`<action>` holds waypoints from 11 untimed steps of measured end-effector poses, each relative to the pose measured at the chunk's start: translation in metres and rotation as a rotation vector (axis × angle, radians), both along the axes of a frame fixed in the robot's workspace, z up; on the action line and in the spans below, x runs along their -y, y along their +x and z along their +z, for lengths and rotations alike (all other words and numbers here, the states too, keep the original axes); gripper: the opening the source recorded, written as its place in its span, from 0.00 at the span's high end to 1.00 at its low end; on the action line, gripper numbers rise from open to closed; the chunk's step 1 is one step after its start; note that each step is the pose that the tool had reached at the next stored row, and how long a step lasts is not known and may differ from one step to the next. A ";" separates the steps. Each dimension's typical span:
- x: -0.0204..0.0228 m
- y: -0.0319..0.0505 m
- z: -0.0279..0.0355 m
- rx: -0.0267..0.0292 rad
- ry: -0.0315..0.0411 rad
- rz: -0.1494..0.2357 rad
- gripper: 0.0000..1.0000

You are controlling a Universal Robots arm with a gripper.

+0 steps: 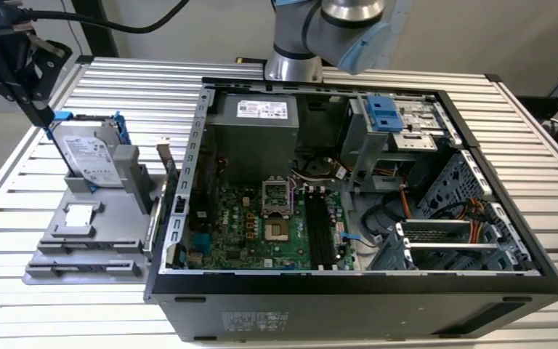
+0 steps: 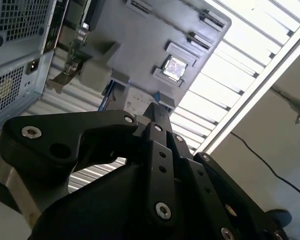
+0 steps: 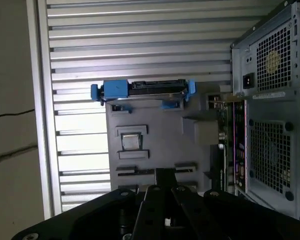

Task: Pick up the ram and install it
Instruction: 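Reach for the ram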

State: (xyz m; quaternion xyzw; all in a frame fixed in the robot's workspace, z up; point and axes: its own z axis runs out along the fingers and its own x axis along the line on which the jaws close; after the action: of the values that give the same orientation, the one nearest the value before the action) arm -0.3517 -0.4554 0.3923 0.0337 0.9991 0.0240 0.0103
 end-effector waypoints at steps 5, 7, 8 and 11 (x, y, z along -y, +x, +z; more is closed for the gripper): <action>0.0174 0.0000 -0.0002 0.0000 0.0001 0.000 1.00; 0.0245 0.0000 -0.0002 0.0000 0.0000 0.000 1.00; 0.0279 0.0000 -0.0002 -0.0001 0.0000 0.000 1.00; 0.0372 0.0000 -0.0003 -0.0001 0.0000 0.000 1.00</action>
State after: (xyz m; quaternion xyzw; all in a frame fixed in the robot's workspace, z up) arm -0.3517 -0.4926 0.3919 0.0337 0.9991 0.0240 0.0103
